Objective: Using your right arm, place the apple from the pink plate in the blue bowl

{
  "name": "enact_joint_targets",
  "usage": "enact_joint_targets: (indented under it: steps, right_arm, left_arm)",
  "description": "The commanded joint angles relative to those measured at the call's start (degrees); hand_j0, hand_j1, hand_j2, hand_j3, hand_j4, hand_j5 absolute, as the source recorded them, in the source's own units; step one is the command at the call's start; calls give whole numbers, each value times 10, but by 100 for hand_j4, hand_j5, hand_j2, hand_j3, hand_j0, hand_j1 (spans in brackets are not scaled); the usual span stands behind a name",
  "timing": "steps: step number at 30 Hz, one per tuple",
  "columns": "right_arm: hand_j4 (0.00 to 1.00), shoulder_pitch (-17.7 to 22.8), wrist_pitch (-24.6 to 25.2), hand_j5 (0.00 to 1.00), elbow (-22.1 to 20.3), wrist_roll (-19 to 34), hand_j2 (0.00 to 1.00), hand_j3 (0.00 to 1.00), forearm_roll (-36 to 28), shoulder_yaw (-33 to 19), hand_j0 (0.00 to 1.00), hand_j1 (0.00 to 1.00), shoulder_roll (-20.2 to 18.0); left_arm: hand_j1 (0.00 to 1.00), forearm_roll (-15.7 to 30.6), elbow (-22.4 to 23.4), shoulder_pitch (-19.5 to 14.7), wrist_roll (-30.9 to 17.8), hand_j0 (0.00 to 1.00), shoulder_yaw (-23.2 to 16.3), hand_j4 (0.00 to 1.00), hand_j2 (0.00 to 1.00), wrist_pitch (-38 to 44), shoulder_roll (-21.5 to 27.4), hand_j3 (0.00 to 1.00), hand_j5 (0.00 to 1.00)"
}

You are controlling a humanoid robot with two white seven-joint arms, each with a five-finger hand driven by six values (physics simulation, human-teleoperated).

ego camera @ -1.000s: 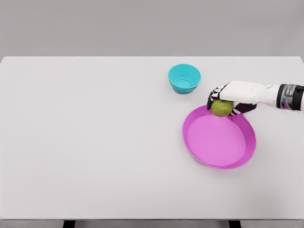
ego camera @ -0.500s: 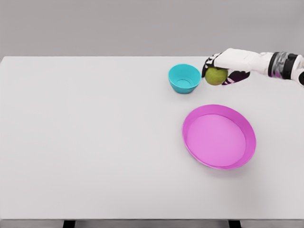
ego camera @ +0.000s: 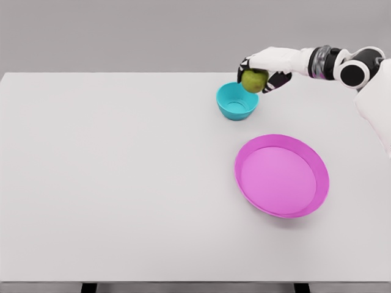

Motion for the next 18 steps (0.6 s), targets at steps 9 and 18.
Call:
enact_joint_targets:
  steps: [9,18]
  right_arm:
    - [51,-12,2,51,65,1,51,51,35,0,51,51,54]
    - [100,-12,2,100,67,1,100,100,33,0,100,100,56]
  left_arm:
    - [100,1,0,0,0,100,0,100,100,0,0,100,100]
    - [100,0,0,0,0,100,0,100,100,0,0,100,100]
